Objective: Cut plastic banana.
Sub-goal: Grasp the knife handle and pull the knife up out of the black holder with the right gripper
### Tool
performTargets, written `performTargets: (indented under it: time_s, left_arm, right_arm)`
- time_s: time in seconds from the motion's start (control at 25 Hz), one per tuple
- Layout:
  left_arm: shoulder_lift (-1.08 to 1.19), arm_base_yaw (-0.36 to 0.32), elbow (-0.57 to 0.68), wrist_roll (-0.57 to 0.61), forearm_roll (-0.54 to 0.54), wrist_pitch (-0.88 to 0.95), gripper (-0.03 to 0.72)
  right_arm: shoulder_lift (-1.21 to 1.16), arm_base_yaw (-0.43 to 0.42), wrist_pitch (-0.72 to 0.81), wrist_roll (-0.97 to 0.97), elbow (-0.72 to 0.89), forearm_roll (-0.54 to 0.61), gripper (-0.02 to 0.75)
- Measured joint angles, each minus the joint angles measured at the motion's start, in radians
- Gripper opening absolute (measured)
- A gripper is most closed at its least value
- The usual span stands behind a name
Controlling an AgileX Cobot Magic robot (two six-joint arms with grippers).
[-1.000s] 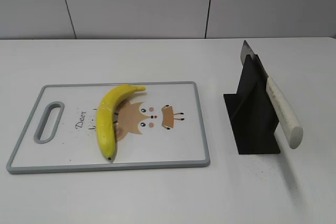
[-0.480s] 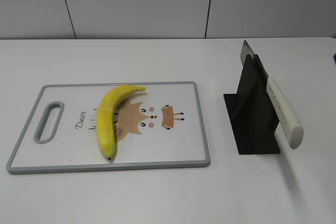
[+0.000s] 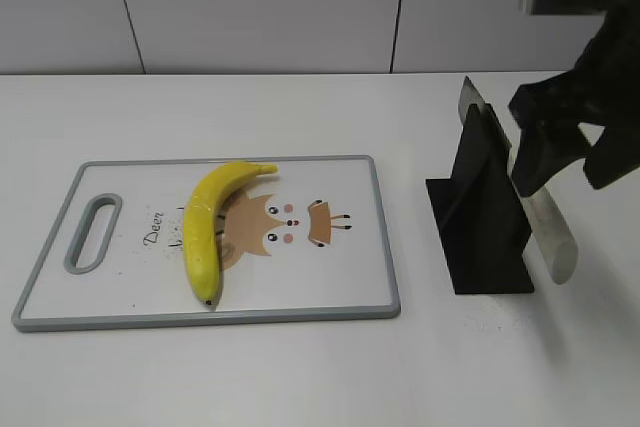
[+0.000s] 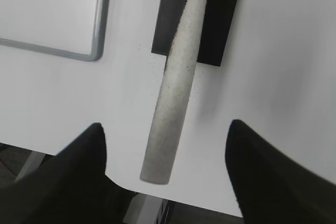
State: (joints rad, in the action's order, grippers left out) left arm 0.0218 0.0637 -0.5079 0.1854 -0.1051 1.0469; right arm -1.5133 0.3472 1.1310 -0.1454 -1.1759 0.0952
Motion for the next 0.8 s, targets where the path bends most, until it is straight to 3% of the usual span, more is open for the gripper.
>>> performTargets:
  time_s: [0.36, 0.72, 0.8]
  left_arm:
    - [0.0, 0.0, 0.0, 0.0, 0.0, 0.0, 0.591]
    - [0.0, 0.0, 0.0, 0.0, 0.0, 0.0, 0.591]
    - [0.0, 0.0, 0.0, 0.0, 0.0, 0.0, 0.591]
  right_arm:
    - [-0.164, 0.003, -0.001, -0.048, 0.0, -0.005, 0.514]
    - [-0.198, 0.003, -0.015, -0.07, 0.0, -0.005, 0.323]
    - [-0.198, 0.003, -0.017, -0.072, -0.001, -0.004, 0.246]
